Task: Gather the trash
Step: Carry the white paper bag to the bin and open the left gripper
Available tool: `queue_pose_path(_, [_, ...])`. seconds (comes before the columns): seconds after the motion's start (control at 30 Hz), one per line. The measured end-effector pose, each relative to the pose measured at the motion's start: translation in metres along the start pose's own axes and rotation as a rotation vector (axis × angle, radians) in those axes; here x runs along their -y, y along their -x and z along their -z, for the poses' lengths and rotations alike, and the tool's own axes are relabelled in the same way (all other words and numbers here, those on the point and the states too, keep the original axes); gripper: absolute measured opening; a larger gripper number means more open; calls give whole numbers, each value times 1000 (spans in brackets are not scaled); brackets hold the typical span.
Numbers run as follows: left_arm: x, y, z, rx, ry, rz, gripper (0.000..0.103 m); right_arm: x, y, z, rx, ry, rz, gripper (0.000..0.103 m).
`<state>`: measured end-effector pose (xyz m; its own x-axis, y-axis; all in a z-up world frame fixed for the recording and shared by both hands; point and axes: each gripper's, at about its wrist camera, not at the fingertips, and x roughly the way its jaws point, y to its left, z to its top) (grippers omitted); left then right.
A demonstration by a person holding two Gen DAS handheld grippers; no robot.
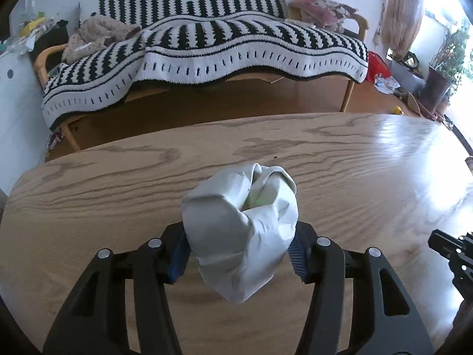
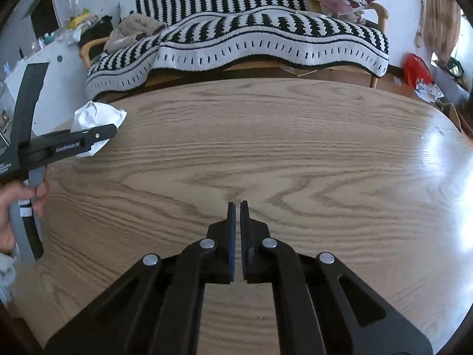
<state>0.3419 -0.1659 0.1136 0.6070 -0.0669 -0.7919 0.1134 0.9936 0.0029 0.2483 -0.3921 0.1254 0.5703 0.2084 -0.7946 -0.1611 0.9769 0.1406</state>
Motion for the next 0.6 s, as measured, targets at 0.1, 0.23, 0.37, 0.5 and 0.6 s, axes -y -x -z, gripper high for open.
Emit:
queue_pose_path(0.1, [2, 20, 7, -2, 8, -1, 54, -4, 13, 3, 11, -9, -5, 4])
queue_pose_path(0.23, [7, 50, 19, 8, 3, 0, 54, -9, 36, 11, 27, -19, -19, 4])
queue_pose_path(0.37, [14, 82, 39, 5, 22, 22, 55, -16, 58, 23, 29, -22, -22, 4])
queue_pose_path(0.5, [28, 111, 64, 2, 16, 70, 55, -18, 86, 42, 27, -26, -14, 4])
queue_pose_path(0.6, [47, 137, 82, 8, -1, 107, 55, -14, 119, 57, 41, -32, 6, 4])
